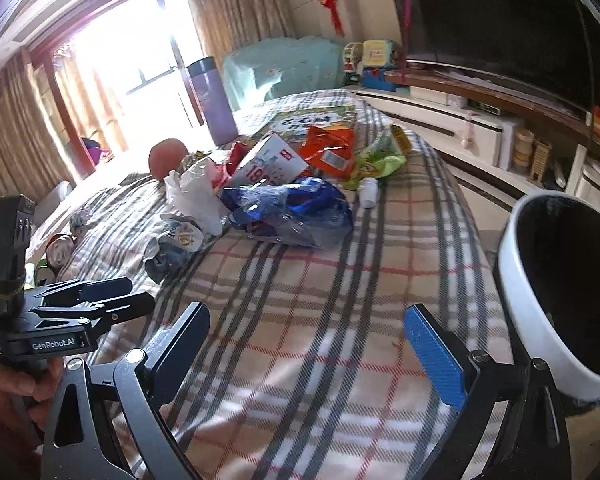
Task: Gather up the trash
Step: 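Move both open tools back to the bed toward the snack bag and blue wrapper, then grasp the white snack bag with the left tool while the right grasps the blue wrapper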
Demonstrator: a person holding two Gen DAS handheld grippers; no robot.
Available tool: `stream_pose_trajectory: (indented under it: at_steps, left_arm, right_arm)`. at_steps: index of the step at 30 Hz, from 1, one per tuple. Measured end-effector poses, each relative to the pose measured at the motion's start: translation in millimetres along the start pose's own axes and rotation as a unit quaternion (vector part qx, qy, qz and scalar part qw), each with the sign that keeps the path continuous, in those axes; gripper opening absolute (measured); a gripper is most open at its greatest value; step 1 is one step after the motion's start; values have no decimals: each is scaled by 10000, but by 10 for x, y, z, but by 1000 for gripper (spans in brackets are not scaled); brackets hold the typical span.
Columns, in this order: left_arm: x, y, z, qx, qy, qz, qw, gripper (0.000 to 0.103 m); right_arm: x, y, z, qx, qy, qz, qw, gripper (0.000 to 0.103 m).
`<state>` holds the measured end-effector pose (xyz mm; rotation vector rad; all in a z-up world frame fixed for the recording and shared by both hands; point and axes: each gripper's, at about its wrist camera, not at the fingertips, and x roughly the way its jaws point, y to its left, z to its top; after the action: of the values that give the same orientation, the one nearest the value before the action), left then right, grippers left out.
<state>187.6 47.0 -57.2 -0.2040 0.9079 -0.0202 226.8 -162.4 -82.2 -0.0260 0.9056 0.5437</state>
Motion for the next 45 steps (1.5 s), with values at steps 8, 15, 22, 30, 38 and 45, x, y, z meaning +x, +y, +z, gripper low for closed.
stream_pose_trajectory:
  at_steps: [8,15,22,30,38,45]
  left_arm:
    - [144,55,141,2,72,109,9999,63]
    - [262,75,198,-13,125,142,9998,63]
    - [351,103,254,-20,157,147,9998,63]
    - [406,144,288,-85,143,159,9997,63]
    - [408,132,275,-18,86,153,9998,62]
    - [336,53,235,160,23,-35,9999,31]
  right_arm:
    - [204,41,131,-302,49,117,9995,99]
    - [353,48,268,-624,125,140,9979,99]
    - [518,111,381,-1083,250,88,9938,99]
    - [669,91,527,-1168,295,277,9923,98]
    - [669,41,519,-885,289,390,9949,58]
    - [468,4,360,-455,176,392,9980,48]
